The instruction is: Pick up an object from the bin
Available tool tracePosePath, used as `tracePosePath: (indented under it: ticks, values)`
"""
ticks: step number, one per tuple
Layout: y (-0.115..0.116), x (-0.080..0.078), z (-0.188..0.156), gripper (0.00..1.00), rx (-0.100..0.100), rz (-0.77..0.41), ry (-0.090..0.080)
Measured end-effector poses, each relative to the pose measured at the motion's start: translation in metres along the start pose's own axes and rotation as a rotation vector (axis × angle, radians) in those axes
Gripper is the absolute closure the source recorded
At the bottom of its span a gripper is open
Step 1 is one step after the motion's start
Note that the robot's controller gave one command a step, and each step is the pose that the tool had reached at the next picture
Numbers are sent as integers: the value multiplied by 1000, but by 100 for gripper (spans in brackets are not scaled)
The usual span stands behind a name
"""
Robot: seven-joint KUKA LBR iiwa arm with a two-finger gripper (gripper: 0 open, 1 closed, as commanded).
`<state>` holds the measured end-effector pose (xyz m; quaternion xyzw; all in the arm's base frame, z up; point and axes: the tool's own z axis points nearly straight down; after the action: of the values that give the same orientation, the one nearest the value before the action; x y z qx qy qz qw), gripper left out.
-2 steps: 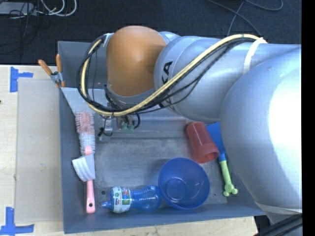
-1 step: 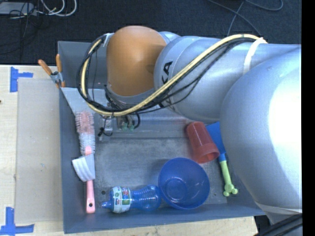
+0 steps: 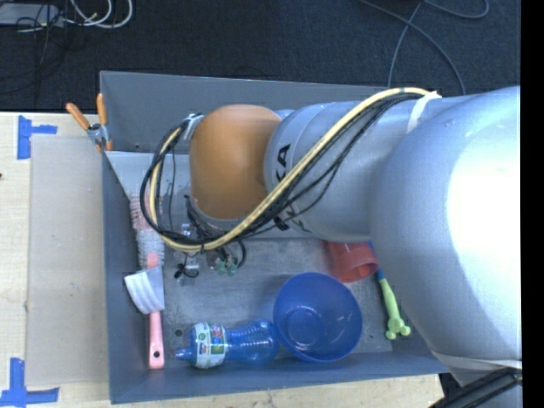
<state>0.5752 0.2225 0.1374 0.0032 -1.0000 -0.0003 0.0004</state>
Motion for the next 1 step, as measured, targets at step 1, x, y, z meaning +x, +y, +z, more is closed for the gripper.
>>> tracePosePath:
  ticks: [1]
  values:
    - [5, 10, 10, 100, -2, -123, -8]
